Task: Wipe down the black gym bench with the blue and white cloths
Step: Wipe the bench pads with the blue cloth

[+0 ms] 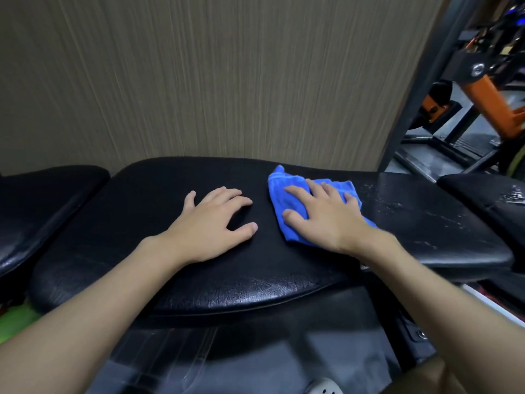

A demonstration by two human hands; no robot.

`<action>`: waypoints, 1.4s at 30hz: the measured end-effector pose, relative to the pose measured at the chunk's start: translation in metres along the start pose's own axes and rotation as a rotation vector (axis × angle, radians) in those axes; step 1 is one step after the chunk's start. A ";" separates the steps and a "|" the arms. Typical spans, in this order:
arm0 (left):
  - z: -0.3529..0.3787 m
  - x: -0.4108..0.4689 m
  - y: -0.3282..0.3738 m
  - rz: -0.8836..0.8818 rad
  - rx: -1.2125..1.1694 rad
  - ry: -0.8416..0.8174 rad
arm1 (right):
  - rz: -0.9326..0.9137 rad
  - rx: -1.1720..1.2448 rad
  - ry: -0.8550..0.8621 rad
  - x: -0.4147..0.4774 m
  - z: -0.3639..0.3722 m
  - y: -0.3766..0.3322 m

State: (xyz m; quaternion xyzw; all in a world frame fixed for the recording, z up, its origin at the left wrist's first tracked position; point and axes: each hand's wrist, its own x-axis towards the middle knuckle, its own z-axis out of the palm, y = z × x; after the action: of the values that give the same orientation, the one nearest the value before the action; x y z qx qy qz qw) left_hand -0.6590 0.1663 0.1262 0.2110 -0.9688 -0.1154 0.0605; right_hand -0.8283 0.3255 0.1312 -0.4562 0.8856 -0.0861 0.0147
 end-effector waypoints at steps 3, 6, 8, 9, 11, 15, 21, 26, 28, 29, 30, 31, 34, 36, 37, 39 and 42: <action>-0.001 -0.003 0.003 -0.009 0.007 -0.004 | -0.017 -0.003 0.011 -0.049 0.000 -0.007; -0.002 -0.006 0.006 -0.017 0.012 -0.014 | -0.013 -0.020 0.011 -0.081 -0.004 -0.011; -0.005 -0.007 0.009 -0.021 0.026 -0.023 | -0.014 -0.031 0.005 -0.091 -0.008 -0.012; -0.006 -0.006 0.010 -0.016 0.031 -0.024 | -0.007 -0.024 0.008 -0.092 -0.009 -0.012; -0.008 -0.004 0.015 0.001 0.021 -0.017 | 0.009 0.003 0.014 -0.089 -0.009 -0.012; -0.005 0.007 0.027 0.029 -0.003 0.001 | 0.012 0.007 0.017 -0.064 -0.004 -0.003; 0.009 0.015 0.028 0.026 0.048 -0.032 | 0.042 0.022 0.008 0.008 -0.004 0.024; 0.011 0.017 0.026 0.028 0.063 -0.019 | 0.092 0.073 0.007 0.072 -0.007 0.042; 0.011 0.017 0.026 0.028 0.060 -0.021 | 0.140 0.089 -0.009 0.090 -0.009 0.045; 0.010 0.017 0.026 0.027 0.058 -0.021 | 0.161 0.096 -0.017 0.096 -0.010 0.046; 0.010 0.017 0.026 0.026 0.056 -0.021 | 0.176 0.100 -0.025 0.100 -0.011 0.046; 0.009 0.017 0.026 0.024 0.054 -0.020 | 0.183 0.101 -0.029 0.101 -0.011 0.046; 0.009 0.016 0.027 0.021 0.048 -0.015 | 0.161 0.085 0.005 0.087 -0.007 0.044; 0.009 0.016 0.028 0.017 0.047 -0.016 | 0.130 0.075 0.040 0.066 -0.005 0.043; 0.008 0.016 0.028 0.016 0.044 -0.020 | 0.114 0.063 0.056 0.053 -0.004 0.043; 0.007 0.015 0.029 0.013 0.040 -0.029 | 0.085 0.034 0.093 0.024 -0.002 0.041; 0.007 0.013 0.030 0.013 0.043 -0.035 | 0.067 0.021 0.100 -0.022 -0.003 0.036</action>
State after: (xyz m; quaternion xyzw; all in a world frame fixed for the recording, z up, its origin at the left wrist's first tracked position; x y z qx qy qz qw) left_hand -0.6839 0.1883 0.1280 0.2037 -0.9733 -0.0977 0.0396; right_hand -0.8451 0.3640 0.1269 -0.4214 0.8989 -0.1179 -0.0220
